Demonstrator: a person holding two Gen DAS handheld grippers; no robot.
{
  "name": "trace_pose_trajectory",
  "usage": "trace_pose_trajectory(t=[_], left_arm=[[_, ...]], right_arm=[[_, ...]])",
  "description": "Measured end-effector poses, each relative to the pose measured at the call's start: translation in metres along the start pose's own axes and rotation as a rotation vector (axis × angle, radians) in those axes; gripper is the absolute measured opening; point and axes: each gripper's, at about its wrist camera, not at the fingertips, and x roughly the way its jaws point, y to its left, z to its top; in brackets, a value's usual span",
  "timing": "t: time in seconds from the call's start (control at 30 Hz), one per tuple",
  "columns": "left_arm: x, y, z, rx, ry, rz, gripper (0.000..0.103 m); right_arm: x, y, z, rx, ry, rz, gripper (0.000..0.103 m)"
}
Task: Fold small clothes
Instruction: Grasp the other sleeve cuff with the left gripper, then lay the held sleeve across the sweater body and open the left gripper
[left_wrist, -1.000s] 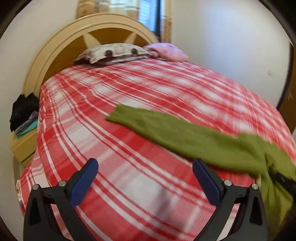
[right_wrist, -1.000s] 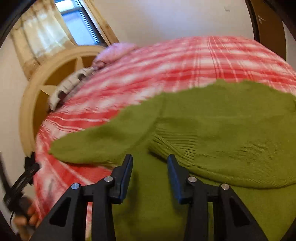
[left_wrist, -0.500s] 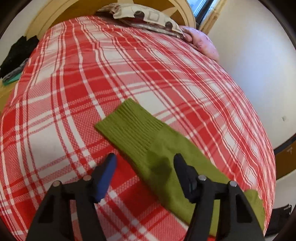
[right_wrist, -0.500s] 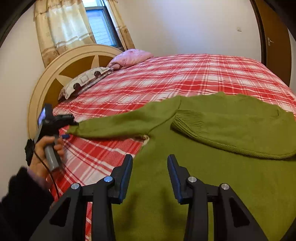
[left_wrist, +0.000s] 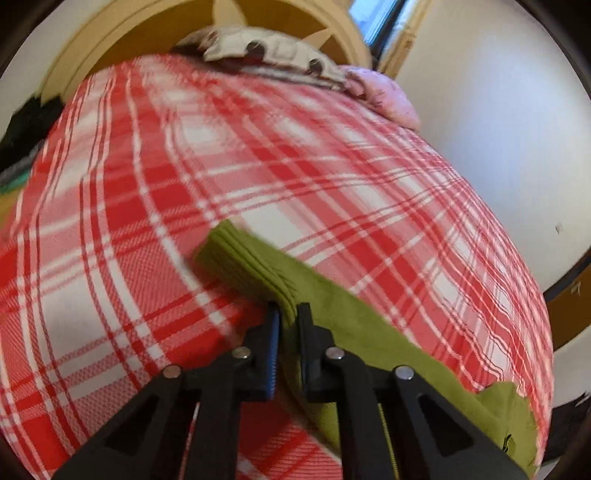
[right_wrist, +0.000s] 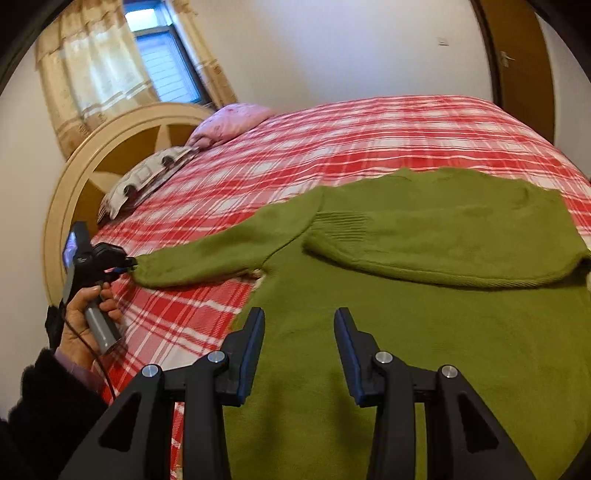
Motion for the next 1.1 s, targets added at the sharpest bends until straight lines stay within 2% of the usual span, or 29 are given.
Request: trace_pose_trajectory(t=[0.13,0.27,0.37,0.5,0.6,0.7,0.83,0.93,1.03,1.07,1.1], left_arm=[[-0.041,-0.048,0.000,0.115,-0.100,-0.063,0.009],[-0.084,-0.115,-0.021,0.263,-0.171,-0.147,0.009],[-0.114,-0.171,-0.055,0.383,-0.192,-0.245,0.009],[-0.140,-0.243,-0.116,0.545,-0.182,-0.366,0.009],[-0.152,-0.284,-0.169,0.652,-0.148,-0.442,0.008],[-0.154,-0.311,-0.218,0.734,-0.095,-0.486,0.008],[-0.144,-0.329,-0.263,0.811,-0.031,-0.479,0.008],[-0.136,-0.321,-0.272,0.817,0.064,-0.481,0.009],[-0.143,-0.290,-0.267,0.800,0.069,-0.470,0.014],[-0.147,-0.273,-0.260,0.781,0.058,-0.453,0.019],[-0.147,-0.264,-0.260,0.764,0.046,-0.436,0.027]], right_arm=[[-0.013,-0.026,0.000,0.070,-0.034,-0.042,0.041],[-0.027,-0.060,-0.001,0.169,-0.061,-0.074,0.041],[-0.039,-0.082,-0.001,0.227,-0.084,-0.098,0.041],[-0.056,-0.107,-0.005,0.282,-0.121,-0.128,0.041],[-0.070,-0.128,-0.009,0.323,-0.145,-0.158,0.041],[-0.077,-0.149,-0.014,0.369,-0.150,-0.180,0.041],[-0.083,-0.169,-0.023,0.421,-0.139,-0.180,0.041],[-0.086,-0.174,-0.023,0.433,-0.159,-0.159,0.041],[-0.084,-0.175,-0.009,0.454,-0.174,-0.074,0.041],[-0.078,-0.174,-0.001,0.453,-0.168,-0.025,0.047],[-0.072,-0.173,0.006,0.447,-0.155,0.020,0.063]])
